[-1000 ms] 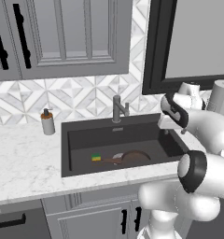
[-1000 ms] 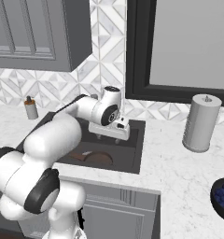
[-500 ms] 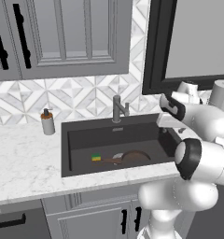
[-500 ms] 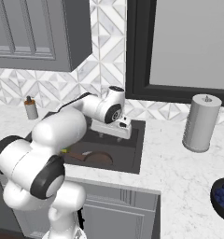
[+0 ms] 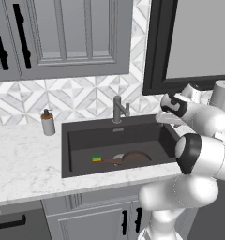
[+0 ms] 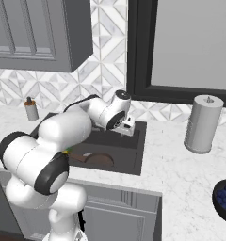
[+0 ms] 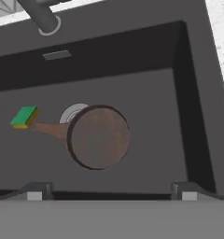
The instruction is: Pick the pan and sponge and place them into the sink. Then turn on the water.
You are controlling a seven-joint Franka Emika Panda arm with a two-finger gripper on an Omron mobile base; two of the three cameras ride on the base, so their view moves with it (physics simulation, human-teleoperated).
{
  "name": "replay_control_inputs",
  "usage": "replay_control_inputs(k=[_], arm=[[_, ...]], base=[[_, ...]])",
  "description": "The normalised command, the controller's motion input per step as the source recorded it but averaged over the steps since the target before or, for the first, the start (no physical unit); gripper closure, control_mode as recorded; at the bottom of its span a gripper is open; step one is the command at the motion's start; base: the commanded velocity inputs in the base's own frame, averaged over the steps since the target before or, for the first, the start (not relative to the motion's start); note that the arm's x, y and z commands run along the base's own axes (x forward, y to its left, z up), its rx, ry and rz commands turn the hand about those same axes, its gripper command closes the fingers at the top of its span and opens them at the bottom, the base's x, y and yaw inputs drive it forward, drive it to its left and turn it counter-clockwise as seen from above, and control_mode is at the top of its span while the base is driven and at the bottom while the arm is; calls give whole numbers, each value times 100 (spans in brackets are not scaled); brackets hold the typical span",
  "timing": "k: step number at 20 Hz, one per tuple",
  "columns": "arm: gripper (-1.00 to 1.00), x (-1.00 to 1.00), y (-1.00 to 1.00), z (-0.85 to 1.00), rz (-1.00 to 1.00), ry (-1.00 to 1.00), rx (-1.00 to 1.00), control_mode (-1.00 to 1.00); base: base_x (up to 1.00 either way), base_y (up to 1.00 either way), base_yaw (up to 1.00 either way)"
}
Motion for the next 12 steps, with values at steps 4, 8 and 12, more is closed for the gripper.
replay_control_inputs(k=[4,8,12], arm=[[-100,43,0,0,0,-12,14,-100],[-100,14,-2,0,0,3,7,-100],[-100,2,-3,0,0,0,8,-100]], base=[[0,0,0],[0,0,0],[0,0,0]])
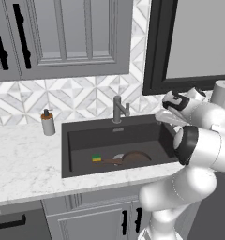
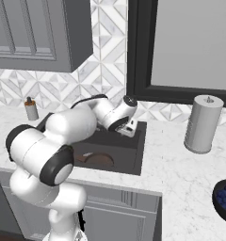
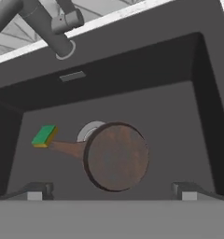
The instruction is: Pick the pan and sponge and place them into the sink. Then turn on the water.
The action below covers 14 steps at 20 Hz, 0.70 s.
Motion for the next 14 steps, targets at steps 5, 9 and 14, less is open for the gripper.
replay_control_inputs(k=[5,9,14], arm=[[-100,30,2,0,-1,0,24,-100],[-100,41,12,0,-5,0,33,-100],[-100,29,2,0,-6,3,28,-100]], base=[[0,0,0],[0,0,0],[0,0,0]])
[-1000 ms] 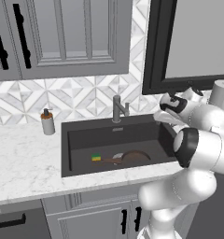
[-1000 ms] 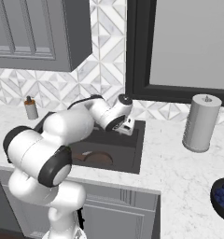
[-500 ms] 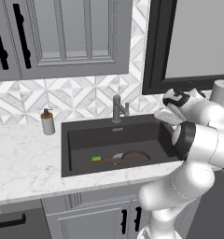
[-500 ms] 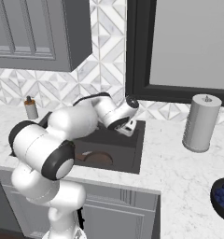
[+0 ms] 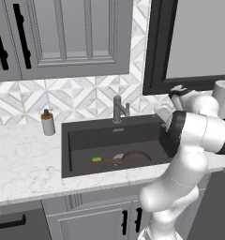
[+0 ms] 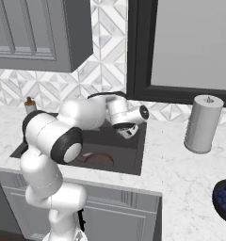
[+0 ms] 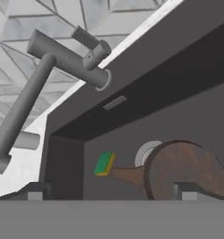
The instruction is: Pick the pan and sponge and place them into the sink. Then turn on the water.
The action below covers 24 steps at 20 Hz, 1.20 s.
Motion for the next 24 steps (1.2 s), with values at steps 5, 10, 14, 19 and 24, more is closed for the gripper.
replay_control_inputs(k=[5,10,14,19,24], arm=[[-100,0,0,0,0,1,4,-100],[-100,9,8,-2,0,0,0,-100],[-100,40,30,-19,0,-6,0,-100],[-100,43,26,-15,0,-10,0,-100],[-100,32,15,-1,-4,-17,5,-100]], base=[[0,0,0],[0,0,0],[0,0,0],[0,0,0],[0,0,0]])
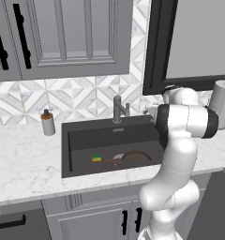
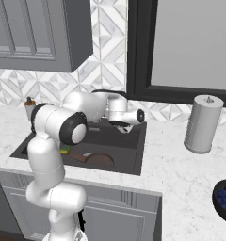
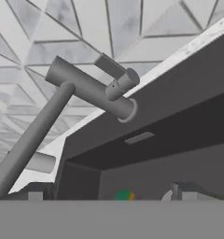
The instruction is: Pick the pan and sponge and place them into the sink. Then turn on the water.
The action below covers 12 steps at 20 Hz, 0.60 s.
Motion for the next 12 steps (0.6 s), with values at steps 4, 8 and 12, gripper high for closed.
replay_control_inputs(k=[4,8,12], arm=[[-100,31,9,-1,-2,0,4,-100],[-100,28,4,-2,0,0,2,-100],[-100,22,0,0,0,3,1,-100]], base=[[0,0,0],[0,0,0],[0,0,0]])
